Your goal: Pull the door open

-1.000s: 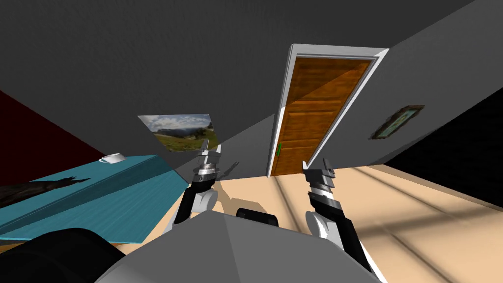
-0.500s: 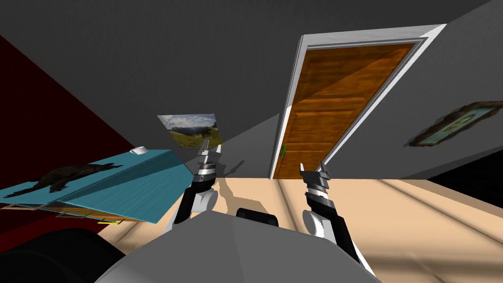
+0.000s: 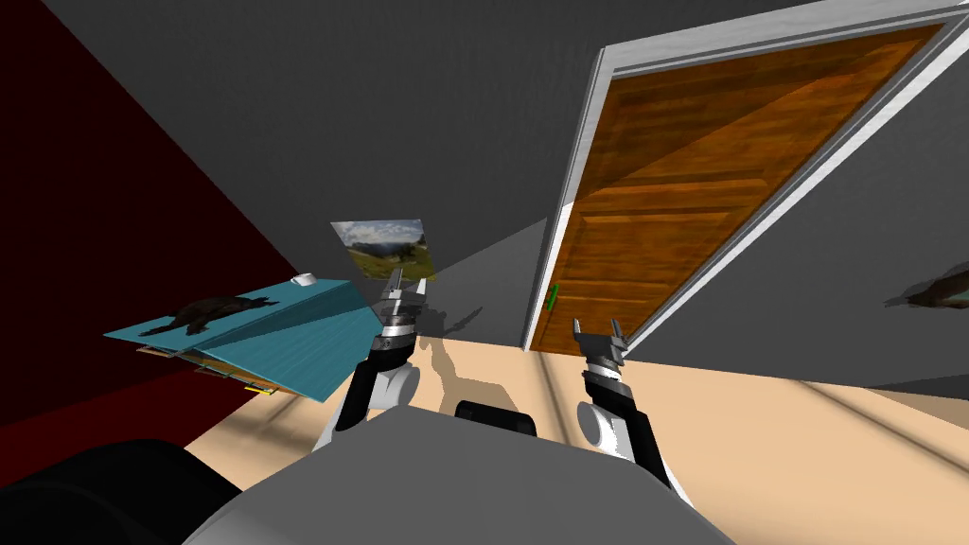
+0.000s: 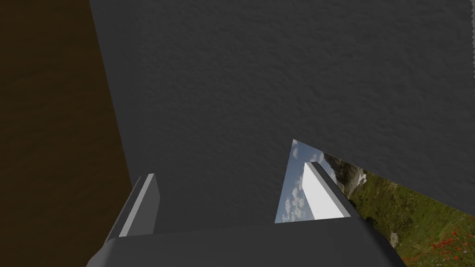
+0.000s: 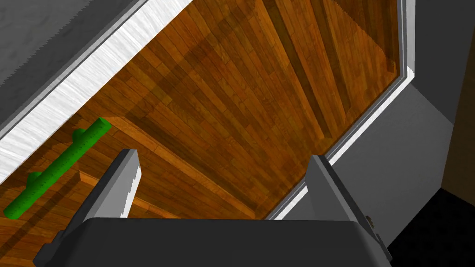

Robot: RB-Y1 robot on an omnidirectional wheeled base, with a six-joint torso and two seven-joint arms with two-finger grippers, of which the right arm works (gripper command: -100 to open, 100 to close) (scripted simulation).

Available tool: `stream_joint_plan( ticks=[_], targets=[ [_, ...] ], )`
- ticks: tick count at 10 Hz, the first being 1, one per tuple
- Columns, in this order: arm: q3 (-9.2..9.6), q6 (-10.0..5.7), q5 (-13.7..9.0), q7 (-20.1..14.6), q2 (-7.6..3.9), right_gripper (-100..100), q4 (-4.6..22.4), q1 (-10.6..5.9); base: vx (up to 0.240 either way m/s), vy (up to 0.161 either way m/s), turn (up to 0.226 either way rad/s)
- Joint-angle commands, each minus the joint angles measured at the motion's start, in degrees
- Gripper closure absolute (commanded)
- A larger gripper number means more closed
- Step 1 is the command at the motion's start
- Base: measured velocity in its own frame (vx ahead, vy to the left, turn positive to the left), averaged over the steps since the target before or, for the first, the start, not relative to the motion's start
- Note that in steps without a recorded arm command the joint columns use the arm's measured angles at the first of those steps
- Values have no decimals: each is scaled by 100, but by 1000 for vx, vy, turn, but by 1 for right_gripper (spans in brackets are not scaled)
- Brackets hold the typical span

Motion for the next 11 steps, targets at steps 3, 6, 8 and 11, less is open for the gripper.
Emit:
stream_joint_plan(
  ticks=[3, 6, 8, 11],
  targets=[
    [44, -258, -402, -439, -64, -100, 623, -184, 39, -111, 210],
    [67, -397, -630, -679, -93, -100, 1015, -303, 24, -87, 137],
    [90, -536, -858, -920, -123, -100, 1370, -421, 19, -100, 216],
    [124, -744, -1200, -1281, -163, -100, 1894, -600, 30, -129, 208]
  ],
)
